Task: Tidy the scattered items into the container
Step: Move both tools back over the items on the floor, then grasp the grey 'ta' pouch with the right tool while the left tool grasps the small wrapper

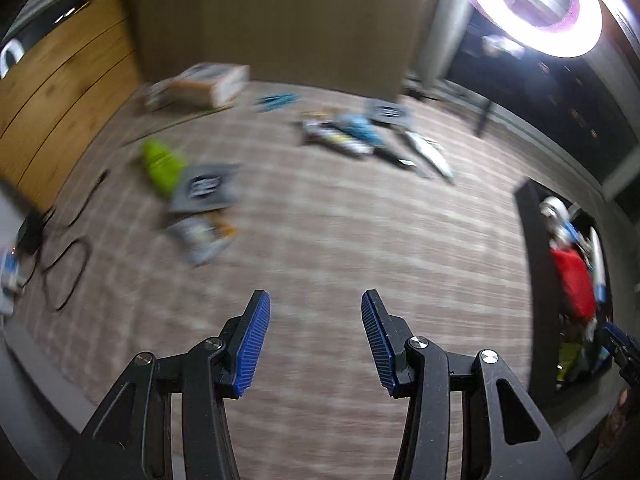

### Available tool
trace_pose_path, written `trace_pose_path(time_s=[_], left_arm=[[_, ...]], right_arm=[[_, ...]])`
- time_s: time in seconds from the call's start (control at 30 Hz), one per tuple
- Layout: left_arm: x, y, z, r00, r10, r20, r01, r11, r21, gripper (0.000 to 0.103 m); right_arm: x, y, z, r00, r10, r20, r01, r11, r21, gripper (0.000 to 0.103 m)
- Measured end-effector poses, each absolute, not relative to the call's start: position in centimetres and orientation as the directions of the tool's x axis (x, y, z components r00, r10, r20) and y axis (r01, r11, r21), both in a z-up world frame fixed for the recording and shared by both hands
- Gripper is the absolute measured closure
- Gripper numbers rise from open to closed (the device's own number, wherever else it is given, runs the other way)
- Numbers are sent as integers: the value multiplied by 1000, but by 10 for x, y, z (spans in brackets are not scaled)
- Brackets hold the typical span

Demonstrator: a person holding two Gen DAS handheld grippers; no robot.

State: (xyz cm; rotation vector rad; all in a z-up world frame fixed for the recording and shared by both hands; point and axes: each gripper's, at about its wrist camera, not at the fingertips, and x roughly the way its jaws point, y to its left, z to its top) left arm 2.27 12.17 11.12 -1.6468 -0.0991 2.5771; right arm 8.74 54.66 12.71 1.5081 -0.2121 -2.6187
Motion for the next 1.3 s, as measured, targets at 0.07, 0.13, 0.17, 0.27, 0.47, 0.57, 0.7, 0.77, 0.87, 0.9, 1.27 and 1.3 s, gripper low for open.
trace_pose_path(time_s=[0.07,0.13,0.17,0.27,0.47,0.57,0.7,0.77,0.87,0.9,1.27,1.3], left_arm=[[19,91,110,-423,94,-901,17,-994,-111,58],[14,64,111,-434,78,-898,60,-992,-115,58],[11,50,113,-441,71,-895,84,-989,-119,58],[-1,14,119,-460,59,-886,142,-980,-139,58],[-41,-34,126,-467,53,-882,205,-965,-166,58],[-61,-45,126,-466,96,-879,213,-953,-217,58],[-86,-40,123,-462,119,-879,183,-957,-226,58],[-101,-38,119,-456,120,-882,170,-961,-219,58],[-123,-43,105,-424,138,-895,191,-953,-237,58],[-130,-46,99,-410,152,-899,196,-948,-250,58],[-154,-77,53,-347,222,-911,286,-900,-329,58],[-152,-78,51,-343,237,-909,288,-895,-342,58]], right_arm=[[80,529,129,-490,-182,-852,50,-982,181,48],[69,512,131,-490,-190,-851,69,-981,180,48],[64,505,133,-492,-188,-850,74,-982,174,48],[47,482,143,-503,-200,-841,90,-980,179,48],[6,433,165,-523,-198,-829,162,-978,132,47],[-16,408,172,-525,-214,-824,193,-973,130,43],[-43,385,171,-538,-197,-819,218,-972,91,43],[-57,374,166,-532,-182,-827,228,-971,67,43],[-75,354,160,-505,-210,-837,265,-961,82,43],[-78,346,158,-500,-219,-838,278,-957,84,43],[-136,204,113,-262,-431,-863,478,-835,272,43],[-141,193,104,-231,-440,-868,468,-832,297,43]])
